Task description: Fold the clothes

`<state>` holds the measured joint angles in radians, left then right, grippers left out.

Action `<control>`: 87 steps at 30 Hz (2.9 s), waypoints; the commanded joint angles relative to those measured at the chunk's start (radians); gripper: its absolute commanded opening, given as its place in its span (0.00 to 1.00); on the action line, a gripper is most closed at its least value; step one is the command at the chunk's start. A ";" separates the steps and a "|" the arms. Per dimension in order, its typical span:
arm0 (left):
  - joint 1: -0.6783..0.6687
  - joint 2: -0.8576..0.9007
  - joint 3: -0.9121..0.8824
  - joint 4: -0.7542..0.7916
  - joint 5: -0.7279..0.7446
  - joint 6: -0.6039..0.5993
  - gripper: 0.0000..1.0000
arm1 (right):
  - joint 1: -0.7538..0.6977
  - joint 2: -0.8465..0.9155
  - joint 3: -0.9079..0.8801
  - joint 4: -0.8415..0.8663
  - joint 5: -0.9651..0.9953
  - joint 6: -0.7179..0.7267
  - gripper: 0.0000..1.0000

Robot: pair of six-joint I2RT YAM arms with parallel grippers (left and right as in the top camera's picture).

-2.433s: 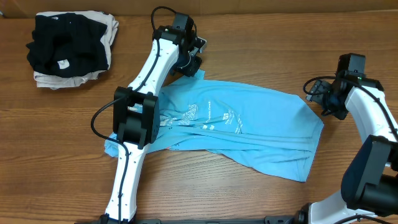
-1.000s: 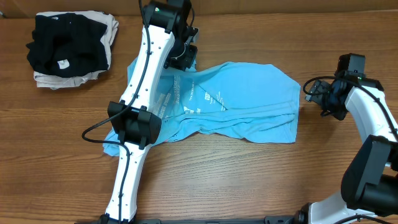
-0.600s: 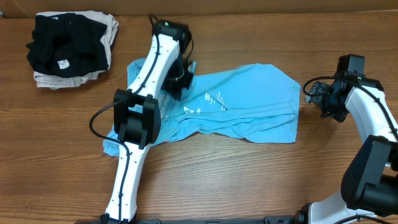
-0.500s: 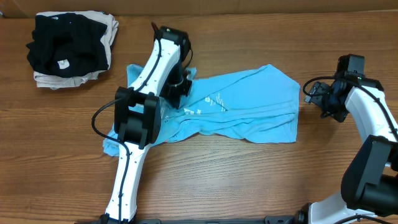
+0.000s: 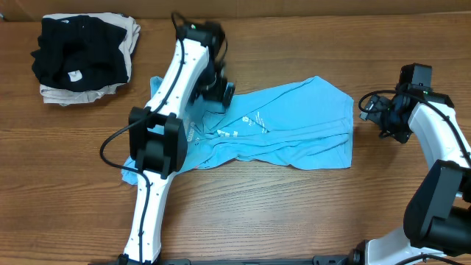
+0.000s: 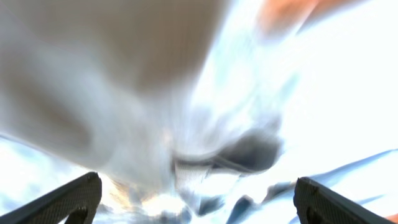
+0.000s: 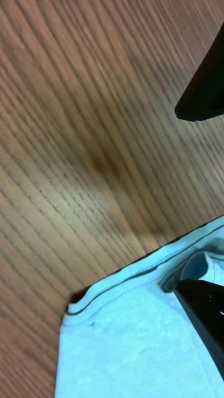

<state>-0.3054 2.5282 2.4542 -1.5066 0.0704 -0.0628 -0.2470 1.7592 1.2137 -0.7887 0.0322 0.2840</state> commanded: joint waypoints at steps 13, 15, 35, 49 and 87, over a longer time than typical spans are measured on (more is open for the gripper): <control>-0.012 0.067 0.026 0.296 0.107 0.057 0.91 | 0.000 0.003 0.025 0.008 -0.012 0.004 0.85; -0.016 0.082 0.026 0.313 0.107 0.051 0.88 | 0.000 0.003 0.025 0.013 -0.012 0.006 0.86; -0.034 0.161 0.026 0.315 0.024 -0.065 0.56 | 0.000 0.003 0.025 0.035 -0.040 0.008 0.86; -0.003 0.175 0.133 0.246 -0.004 -0.085 0.04 | 0.048 0.003 0.025 0.104 -0.014 -0.031 0.86; 0.374 0.108 0.689 -0.183 0.331 -0.237 0.04 | 0.109 0.323 0.045 0.494 -0.132 -0.023 0.72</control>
<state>0.0566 2.6888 3.1229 -1.6855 0.3687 -0.3149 -0.1425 2.0357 1.2518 -0.2909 -0.0849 0.2577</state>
